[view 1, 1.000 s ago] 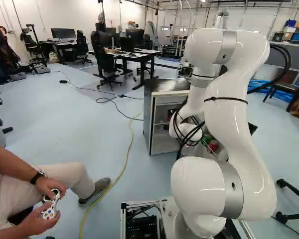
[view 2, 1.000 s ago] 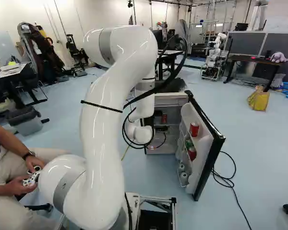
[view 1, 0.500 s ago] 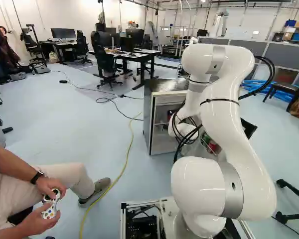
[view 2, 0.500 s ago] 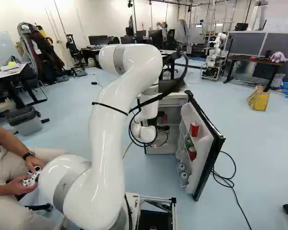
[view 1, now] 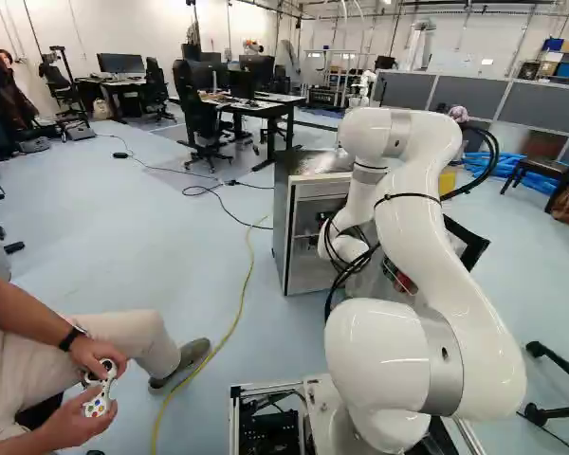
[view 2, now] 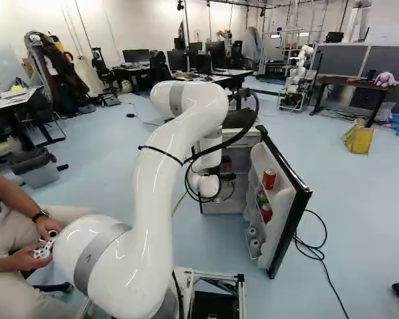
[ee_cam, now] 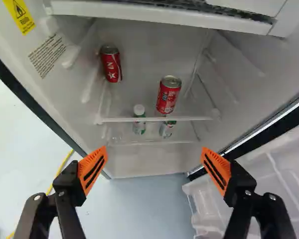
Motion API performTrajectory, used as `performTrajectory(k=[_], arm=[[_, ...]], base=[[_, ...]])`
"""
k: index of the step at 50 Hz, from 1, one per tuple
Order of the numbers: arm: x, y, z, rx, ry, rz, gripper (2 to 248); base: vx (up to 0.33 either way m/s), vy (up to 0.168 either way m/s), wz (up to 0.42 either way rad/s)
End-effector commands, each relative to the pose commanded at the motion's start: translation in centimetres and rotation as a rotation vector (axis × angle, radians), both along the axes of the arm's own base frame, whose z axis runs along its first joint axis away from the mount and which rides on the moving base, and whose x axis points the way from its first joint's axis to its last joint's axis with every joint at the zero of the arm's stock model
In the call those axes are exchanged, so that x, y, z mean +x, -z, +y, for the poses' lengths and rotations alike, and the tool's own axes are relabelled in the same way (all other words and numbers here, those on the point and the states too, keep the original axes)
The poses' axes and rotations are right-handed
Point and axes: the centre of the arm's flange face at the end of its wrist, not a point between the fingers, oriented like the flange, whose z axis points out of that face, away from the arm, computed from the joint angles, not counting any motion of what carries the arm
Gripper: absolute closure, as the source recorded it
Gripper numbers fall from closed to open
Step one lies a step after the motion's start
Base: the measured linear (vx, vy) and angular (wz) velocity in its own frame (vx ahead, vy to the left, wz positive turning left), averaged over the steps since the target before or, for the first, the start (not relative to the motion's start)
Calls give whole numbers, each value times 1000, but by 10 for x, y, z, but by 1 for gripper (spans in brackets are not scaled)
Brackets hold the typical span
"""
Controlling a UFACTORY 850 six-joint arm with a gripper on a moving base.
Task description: Grab a drink from the fridge
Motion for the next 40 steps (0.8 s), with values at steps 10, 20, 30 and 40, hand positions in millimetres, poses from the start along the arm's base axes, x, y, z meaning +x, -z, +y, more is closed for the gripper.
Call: performTrajectory(k=[10,20,30,40], arm=[[19,19,-3,-5,-4,-16,3],[36,33,-6,-11,-8,-41,3],[48,36,-7,-16,-12,-69,3],[50,35,-7,-19,-12,-92,3]], base=[[0,0,0],[0,0,0],[0,0,0],[0,0,0]])
